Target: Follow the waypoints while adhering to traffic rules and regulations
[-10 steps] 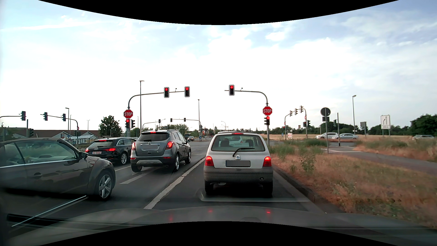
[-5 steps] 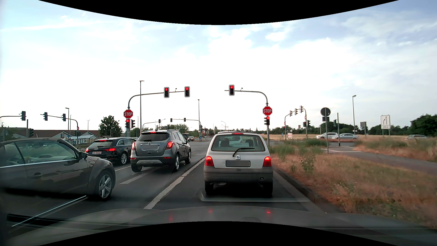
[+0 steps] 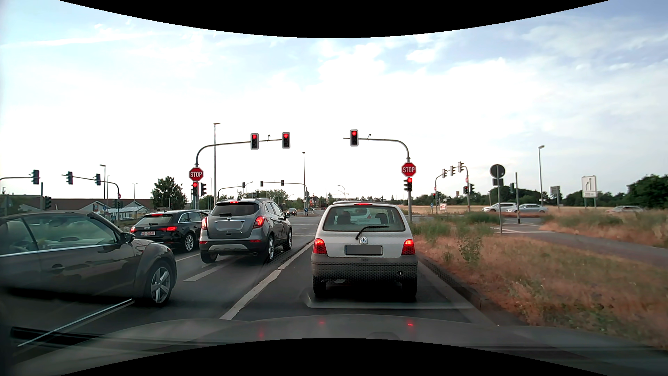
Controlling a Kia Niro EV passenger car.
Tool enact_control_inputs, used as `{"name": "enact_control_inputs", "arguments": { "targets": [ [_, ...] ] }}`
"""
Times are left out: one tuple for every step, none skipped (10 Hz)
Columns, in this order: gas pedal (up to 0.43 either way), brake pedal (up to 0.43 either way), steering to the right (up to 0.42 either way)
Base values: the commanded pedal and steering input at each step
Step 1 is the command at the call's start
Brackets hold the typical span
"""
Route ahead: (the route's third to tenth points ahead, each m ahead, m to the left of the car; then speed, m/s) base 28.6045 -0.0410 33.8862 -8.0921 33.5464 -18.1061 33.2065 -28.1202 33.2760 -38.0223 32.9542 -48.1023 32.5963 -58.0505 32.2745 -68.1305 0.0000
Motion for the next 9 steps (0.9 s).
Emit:
{"name": "enact_control_inputs", "arguments": {
  "targets": [
    [0.000,0.378,-0.010],
    [0.000,0.378,-0.010],
    [0.000,0.378,-0.010],
    [0.000,0.378,-0.010],
    [0.000,0.378,-0.010],
    [0.000,0.378,-0.010],
    [0.000,0.378,-0.009],
    [0.000,0.378,-0.010],
    [0.000,0.378,-0.010]
  ]
}}
